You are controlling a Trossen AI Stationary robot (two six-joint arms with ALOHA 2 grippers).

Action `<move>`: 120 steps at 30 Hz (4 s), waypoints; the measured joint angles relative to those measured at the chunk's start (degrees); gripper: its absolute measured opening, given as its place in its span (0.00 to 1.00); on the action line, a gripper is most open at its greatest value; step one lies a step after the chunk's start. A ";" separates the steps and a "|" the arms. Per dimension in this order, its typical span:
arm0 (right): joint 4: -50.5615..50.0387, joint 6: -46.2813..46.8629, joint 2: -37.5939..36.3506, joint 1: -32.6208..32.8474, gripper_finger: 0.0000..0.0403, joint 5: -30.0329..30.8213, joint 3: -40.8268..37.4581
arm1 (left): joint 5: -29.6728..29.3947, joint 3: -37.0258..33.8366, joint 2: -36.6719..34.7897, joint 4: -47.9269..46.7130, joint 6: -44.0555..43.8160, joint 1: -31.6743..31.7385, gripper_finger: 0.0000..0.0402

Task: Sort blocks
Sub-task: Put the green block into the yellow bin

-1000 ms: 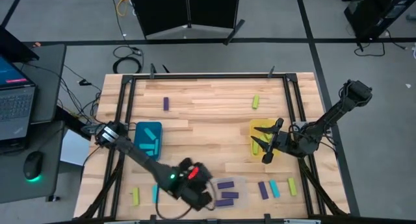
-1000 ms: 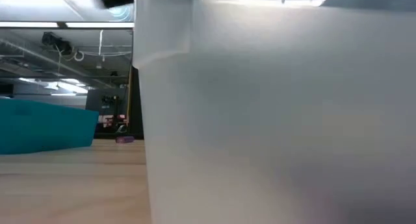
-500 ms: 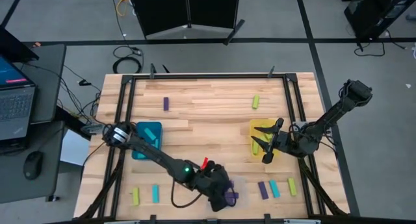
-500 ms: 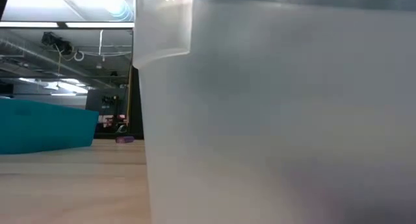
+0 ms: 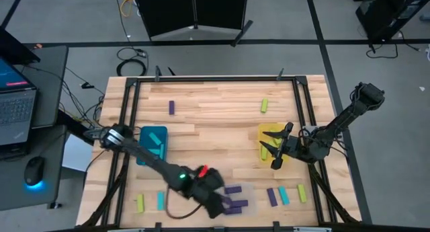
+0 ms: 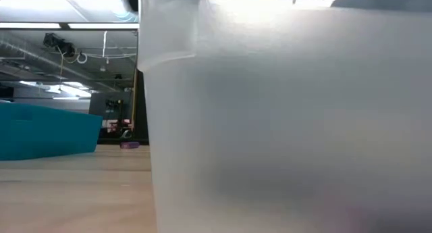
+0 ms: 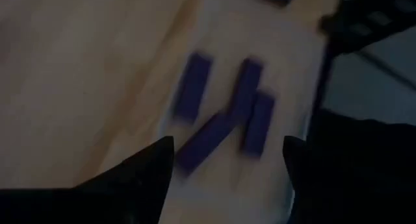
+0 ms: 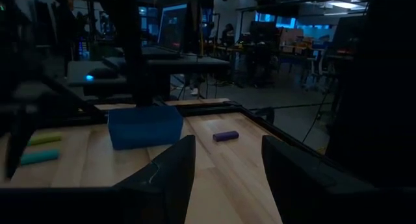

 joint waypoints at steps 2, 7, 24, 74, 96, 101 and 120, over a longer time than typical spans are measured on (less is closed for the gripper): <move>0.00 0.00 -0.02 0.00 0.47 0.00 0.00 | -2.34 0.03 -1.84 -7.64 -6.22 -1.76 0.72; -0.02 0.00 0.00 0.00 0.47 0.00 0.00 | -6.20 0.03 -5.90 -27.64 -24.23 -6.53 0.68; -0.02 0.10 0.00 0.00 0.47 -1.09 0.00 | 16.10 -3.84 -7.07 -43.54 -52.74 -19.09 0.60; -75.48 39.93 28.17 -73.25 0.56 -46.32 36.32 | -10.34 -68.60 -49.07 67.96 43.17 25.24 0.35; -79.16 49.64 34.80 -74.30 0.86 -46.97 32.75 | -4.00 -78.41 -51.12 85.71 45.53 35.19 0.35; -73.11 49.06 35.12 -75.78 0.80 -49.68 29.58 | -2.54 -78.39 -51.12 85.62 45.53 36.77 0.35; -68.46 46.70 34.99 -79.21 0.40 -52.39 25.73 | -2.62 -78.30 -51.07 85.44 44.44 37.27 0.35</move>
